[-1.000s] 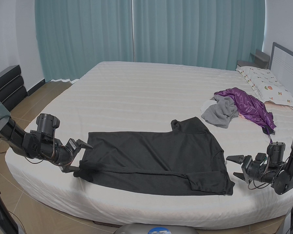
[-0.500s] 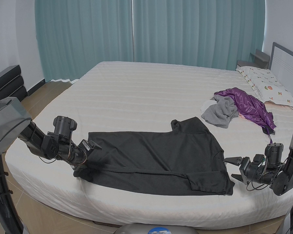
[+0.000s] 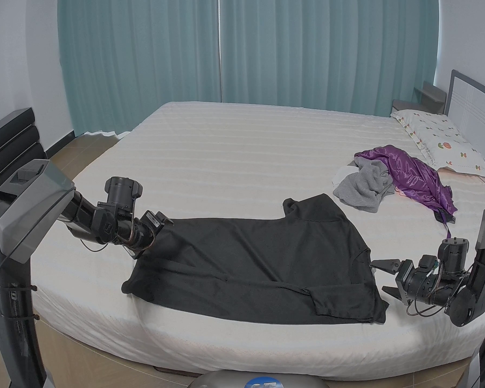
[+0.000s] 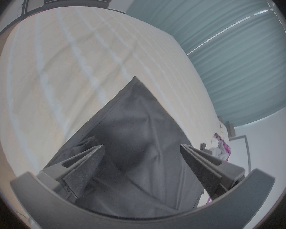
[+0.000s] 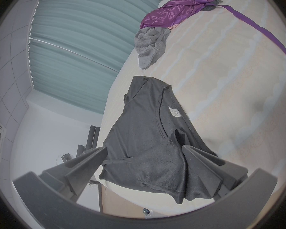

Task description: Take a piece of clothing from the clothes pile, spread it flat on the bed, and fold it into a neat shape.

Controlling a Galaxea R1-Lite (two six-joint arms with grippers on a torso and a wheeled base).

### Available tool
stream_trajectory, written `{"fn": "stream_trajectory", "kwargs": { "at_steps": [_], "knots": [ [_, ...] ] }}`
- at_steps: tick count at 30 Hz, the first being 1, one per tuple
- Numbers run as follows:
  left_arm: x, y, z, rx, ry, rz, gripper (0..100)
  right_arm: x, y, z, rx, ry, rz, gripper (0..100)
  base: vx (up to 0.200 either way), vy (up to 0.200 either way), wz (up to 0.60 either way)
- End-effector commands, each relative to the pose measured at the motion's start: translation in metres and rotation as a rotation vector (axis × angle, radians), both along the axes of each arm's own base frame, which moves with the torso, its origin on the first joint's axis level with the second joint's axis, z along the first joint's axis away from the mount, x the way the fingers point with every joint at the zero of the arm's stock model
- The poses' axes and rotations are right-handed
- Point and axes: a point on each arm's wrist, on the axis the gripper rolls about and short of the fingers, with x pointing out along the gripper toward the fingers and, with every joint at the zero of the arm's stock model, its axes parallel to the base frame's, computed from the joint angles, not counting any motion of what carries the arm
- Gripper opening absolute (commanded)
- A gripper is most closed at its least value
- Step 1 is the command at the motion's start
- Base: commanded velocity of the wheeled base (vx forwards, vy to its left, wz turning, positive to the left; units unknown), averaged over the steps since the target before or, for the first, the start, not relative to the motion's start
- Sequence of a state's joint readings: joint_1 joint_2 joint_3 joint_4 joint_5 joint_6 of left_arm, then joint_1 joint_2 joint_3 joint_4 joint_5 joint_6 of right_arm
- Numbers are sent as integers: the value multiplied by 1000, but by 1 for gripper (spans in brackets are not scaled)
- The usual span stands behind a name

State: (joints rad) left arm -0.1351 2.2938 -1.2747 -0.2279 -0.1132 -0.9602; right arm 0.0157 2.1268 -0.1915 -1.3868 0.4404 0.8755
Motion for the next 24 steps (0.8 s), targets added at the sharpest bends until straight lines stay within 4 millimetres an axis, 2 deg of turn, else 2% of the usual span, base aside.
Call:
{"fn": "stream_trajectory", "kwargs": {
  "at_steps": [1, 5, 10, 12, 18, 24],
  "knots": [
    [16, 3, -6, -16, -16, 41, 100, -1, 0, -6, 0, 16, -1, 100, 0, 0, 0],
    [18, 10, 4, -49, -34, 79, 100, -2, 0, -6, 0, 15, -1, 100, 0, 0, 0],
    [9, 26, 17, -56, -41, 93, 100, -2, 0, -6, 0, 15, -1, 100, 0, 0, 0],
    [-6, 31, 24, -59, -28, 48, 100, -2, 0, -6, 0, 15, -1, 100, 0, 0, 0],
    [-35, 35, 15, 23, 28, -64, 100, -2, 0, -6, 0, 16, -1, 100, 0, 0, 0],
    [-41, 34, 3, 65, 64, -102, 100, -2, 0, -7, 0, 18, 1, 100, 0, 0, 0]
  ]
}}
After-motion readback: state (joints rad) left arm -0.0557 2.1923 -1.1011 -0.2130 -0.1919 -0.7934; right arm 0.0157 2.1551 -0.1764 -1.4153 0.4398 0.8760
